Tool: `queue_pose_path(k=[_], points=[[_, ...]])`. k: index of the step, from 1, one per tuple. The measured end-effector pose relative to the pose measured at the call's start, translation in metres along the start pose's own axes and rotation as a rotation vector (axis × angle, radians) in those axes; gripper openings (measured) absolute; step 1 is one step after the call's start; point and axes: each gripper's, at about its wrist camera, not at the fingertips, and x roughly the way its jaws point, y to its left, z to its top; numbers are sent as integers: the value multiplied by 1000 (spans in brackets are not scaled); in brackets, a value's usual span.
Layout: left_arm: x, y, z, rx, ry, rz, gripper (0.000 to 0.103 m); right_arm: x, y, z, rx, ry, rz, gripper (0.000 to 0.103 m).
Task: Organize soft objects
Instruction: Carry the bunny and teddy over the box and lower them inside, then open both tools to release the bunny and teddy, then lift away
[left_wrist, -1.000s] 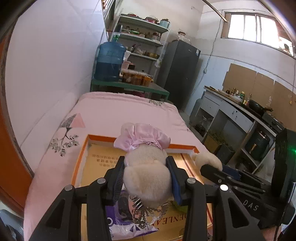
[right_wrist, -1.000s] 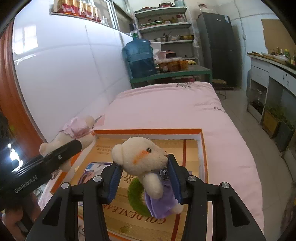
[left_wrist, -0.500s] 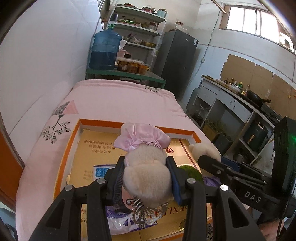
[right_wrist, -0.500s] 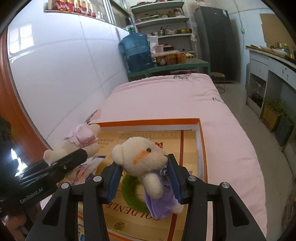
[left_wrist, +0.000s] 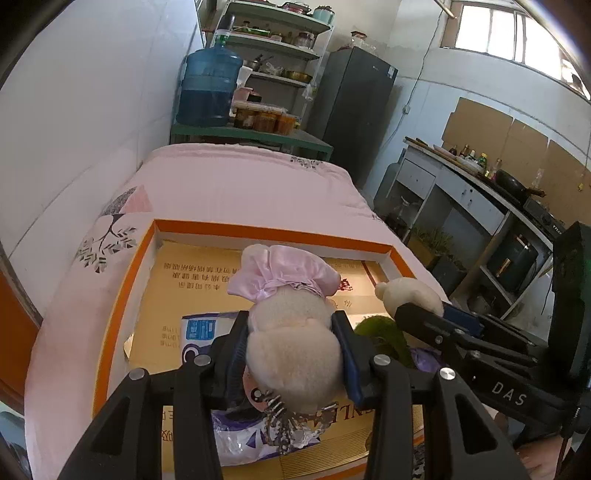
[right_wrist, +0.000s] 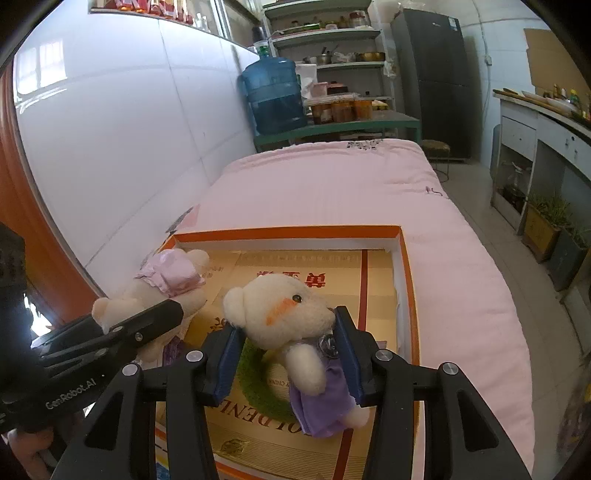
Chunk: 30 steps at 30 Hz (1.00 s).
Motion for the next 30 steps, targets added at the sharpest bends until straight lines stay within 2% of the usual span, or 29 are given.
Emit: queue_pose_path(k=[17, 19, 22, 30], points=[[17, 6, -5, -6, 66, -19, 48, 3, 0, -4, 0, 8, -6, 51], [19, 7, -6, -8, 71, -11, 51, 3, 0, -4, 4, 10, -5, 52], [18, 10, -6, -19, 69, -5, 59, 2, -2, -4, 12, 9, -4, 52], [10, 6, -7, -6, 42, -10, 59, 1, -3, -2, 29, 8, 1, 61]])
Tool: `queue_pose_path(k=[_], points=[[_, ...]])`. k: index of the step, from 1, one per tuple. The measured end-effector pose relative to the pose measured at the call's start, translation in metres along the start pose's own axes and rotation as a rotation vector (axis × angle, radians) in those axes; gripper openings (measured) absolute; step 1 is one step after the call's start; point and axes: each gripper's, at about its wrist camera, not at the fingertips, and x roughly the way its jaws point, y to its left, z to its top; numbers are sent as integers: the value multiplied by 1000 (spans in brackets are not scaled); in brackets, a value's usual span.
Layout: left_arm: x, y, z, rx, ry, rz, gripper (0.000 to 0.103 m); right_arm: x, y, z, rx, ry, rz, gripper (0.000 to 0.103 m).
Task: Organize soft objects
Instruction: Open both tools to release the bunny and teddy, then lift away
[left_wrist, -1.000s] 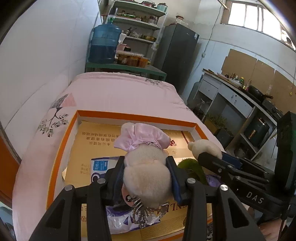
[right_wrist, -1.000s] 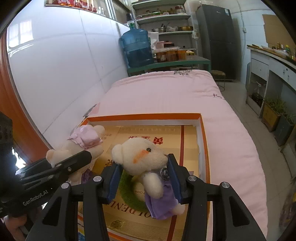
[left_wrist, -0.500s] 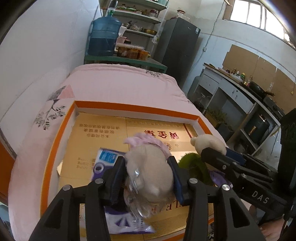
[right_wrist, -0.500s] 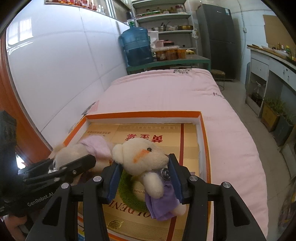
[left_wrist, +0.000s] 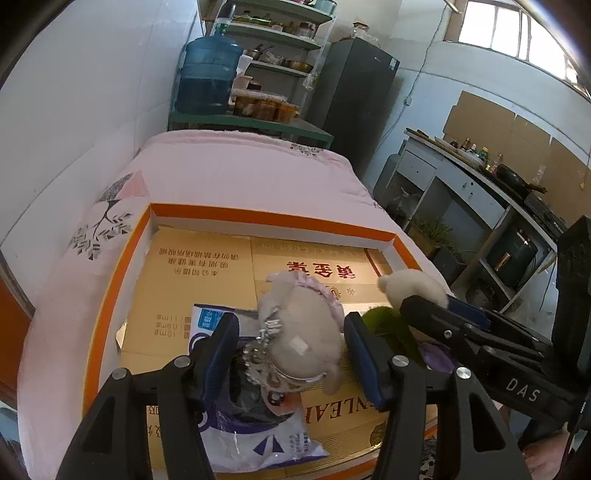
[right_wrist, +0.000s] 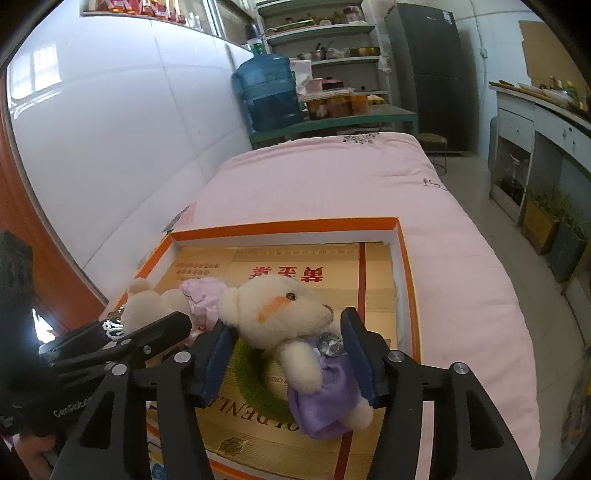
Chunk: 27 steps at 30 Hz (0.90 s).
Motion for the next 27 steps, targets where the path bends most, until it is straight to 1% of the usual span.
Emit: queue_pose_path(k=[2, 5, 7, 9, 10, 11, 19, 27], points=[[-3, -2, 1, 5, -8, -2, 59, -2, 0, 0, 1, -7, 5, 62], [-7, -3, 2, 8, -23, -4, 59, -5, 0, 1, 6, -18, 7, 68], [-10, -4, 2, 7, -38, -6, 59, -7, 0, 2, 10, -26, 7, 69], [-14, -4, 3, 5, -52, -13, 63, -9, -1, 3, 18, -35, 11, 69], [-17, -4, 4, 2, -62, -20, 67, -11, -1, 4, 23, -40, 13, 69], [-19, -4, 5, 0, -69, -23, 69, -12, -1, 4, 26, -45, 14, 69], [-34, -11, 9, 11, -120, -42, 69, -18, 1, 6, 36, -66, 18, 69], [-58, -18, 12, 16, -205, -46, 69, -30, 5, 8, 30, -111, 11, 69]])
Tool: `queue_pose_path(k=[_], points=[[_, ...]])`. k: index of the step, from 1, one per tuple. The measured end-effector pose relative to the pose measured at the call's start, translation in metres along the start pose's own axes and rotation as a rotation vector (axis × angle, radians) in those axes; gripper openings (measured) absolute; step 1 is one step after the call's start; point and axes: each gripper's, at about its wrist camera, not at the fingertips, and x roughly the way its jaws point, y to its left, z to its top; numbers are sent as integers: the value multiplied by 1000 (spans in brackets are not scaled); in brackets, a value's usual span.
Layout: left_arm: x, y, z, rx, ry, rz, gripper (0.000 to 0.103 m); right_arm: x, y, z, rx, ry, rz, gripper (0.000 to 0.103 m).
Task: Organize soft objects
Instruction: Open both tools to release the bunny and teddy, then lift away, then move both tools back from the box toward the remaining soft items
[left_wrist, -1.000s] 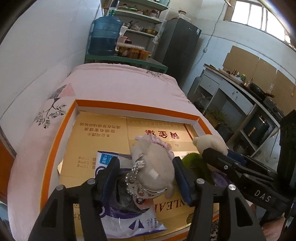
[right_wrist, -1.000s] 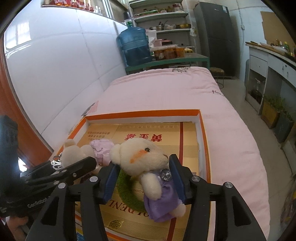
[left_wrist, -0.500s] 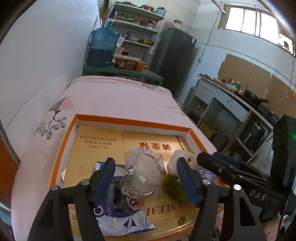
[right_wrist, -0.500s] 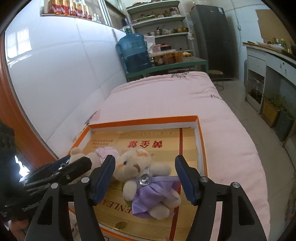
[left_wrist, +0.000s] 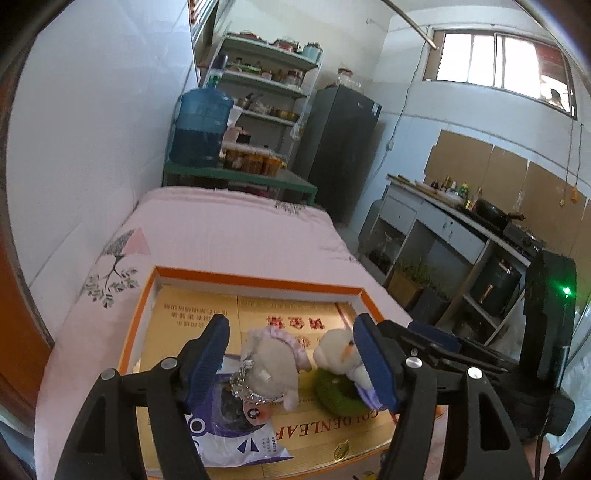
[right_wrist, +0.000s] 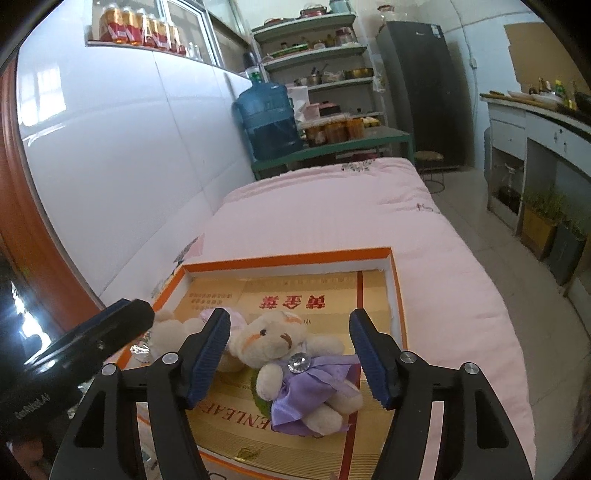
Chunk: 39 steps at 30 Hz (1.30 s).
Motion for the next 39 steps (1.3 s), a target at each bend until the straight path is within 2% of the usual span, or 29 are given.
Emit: queue_pose_path(k=[14, 22, 28, 32, 39], points=[[-45, -17, 13, 28, -173, 13, 69, -25, 10, 4, -19, -84, 7, 69], [-52, -25, 15, 48, -168, 14, 69, -36, 24, 4, -53, -108, 25, 69], [-65, -32, 16, 55, -217, 4, 69, -40, 28, 2, -56, -122, 43, 69], [-74, -37, 16, 92, -249, 39, 69, -40, 28, 2, -42, -132, 46, 69], [-79, -30, 16, 66, -257, 31, 69, -56, 31, 1, -43, -146, -5, 69]])
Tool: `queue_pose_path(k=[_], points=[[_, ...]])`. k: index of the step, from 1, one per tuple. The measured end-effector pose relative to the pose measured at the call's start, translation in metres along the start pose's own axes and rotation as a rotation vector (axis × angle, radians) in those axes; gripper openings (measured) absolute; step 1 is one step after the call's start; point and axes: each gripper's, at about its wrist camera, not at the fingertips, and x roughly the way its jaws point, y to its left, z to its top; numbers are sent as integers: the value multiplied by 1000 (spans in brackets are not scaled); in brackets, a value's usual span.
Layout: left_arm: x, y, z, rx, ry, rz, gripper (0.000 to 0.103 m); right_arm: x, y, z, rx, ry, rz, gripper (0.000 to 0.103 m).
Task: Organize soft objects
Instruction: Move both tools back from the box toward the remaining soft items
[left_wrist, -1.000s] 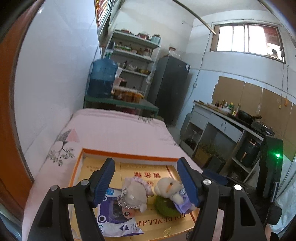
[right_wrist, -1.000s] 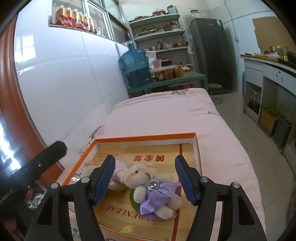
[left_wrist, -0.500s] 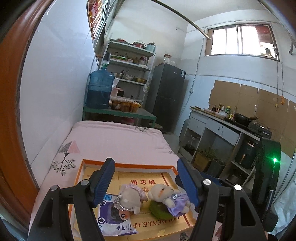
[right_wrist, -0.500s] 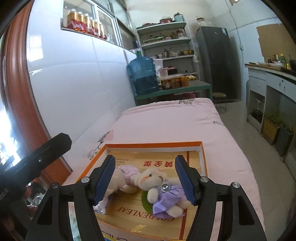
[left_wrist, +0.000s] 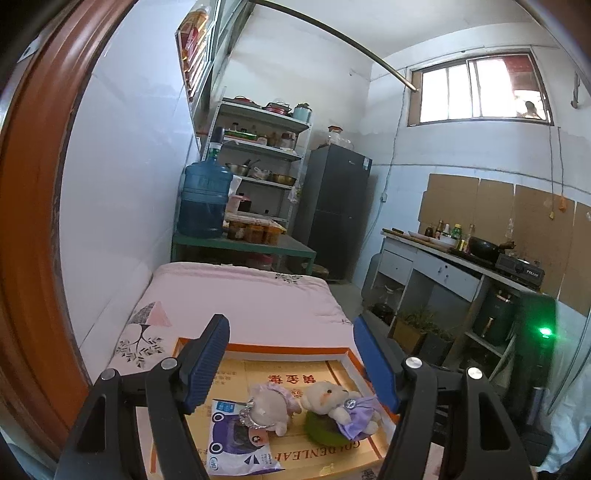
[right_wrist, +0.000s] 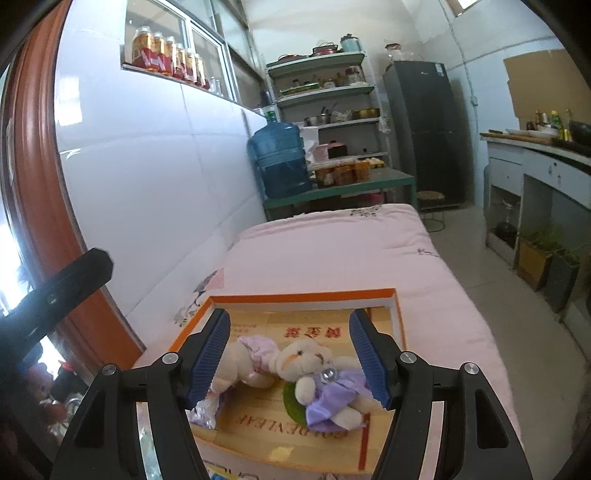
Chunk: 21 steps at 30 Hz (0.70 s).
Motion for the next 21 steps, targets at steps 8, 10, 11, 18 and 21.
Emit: queue_pose_path(k=[8, 10, 11, 18, 21], points=[[2, 2, -4, -2, 19, -5, 69, -35, -4, -26, 5, 50, -52, 69], [2, 3, -3, -6, 22, -10, 69, -46, -4, -32, 9, 54, -58, 69], [1, 3, -3, -10, 21, -16, 69, -52, -4, -36, 11, 54, -61, 69], [-13, -3, 2, -2, 2, -51, 69, -83, 1, -54, 15, 67, -69, 69], [-17, -7, 4, -5, 5, -72, 69, -93, 7, -63, 19, 86, -52, 69]])
